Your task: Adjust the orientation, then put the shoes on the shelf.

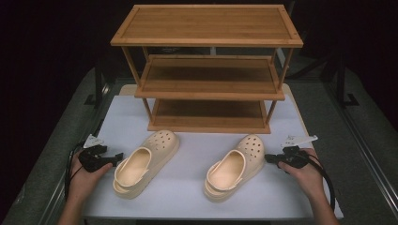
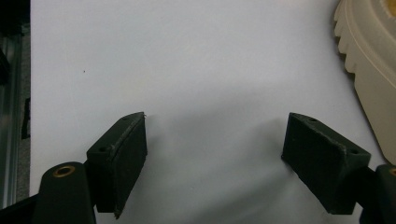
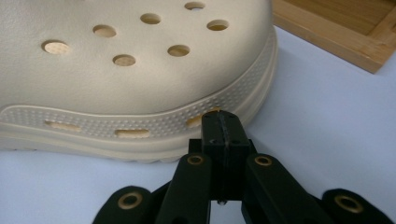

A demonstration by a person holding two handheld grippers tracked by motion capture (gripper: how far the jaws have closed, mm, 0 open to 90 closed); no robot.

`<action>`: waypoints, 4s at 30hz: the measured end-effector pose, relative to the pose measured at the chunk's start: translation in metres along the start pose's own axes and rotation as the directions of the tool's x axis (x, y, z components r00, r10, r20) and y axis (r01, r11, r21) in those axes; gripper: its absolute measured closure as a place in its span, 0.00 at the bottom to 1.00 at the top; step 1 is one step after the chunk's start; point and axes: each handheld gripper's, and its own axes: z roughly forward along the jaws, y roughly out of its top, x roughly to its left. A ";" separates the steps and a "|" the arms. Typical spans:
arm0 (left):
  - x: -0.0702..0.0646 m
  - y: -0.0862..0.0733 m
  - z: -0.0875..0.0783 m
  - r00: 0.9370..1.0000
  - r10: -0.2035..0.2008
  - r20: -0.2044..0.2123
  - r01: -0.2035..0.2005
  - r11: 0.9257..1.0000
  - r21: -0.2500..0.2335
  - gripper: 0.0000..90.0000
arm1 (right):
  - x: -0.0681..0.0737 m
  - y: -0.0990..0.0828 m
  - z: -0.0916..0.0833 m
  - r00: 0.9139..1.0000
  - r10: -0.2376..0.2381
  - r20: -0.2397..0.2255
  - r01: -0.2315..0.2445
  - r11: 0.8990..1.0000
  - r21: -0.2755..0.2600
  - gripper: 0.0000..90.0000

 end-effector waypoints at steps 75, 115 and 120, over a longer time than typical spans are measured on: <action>0.000 0.000 0.000 1.000 -0.001 0.000 0.001 1.000 0.001 0.24 | 0.062 0.111 0.120 0.980 -0.159 -0.124 0.166 0.985 0.050 0.98; -0.033 0.047 -0.068 0.962 0.114 0.249 -0.082 0.988 -0.134 0.41 | 0.109 0.071 0.024 0.983 -0.103 -0.151 0.089 0.992 -0.095 0.46; -0.049 0.051 -0.057 0.944 0.160 0.289 -0.129 0.984 -0.122 0.44 | 0.114 0.073 0.031 0.980 -0.107 -0.167 0.092 0.991 -0.100 0.47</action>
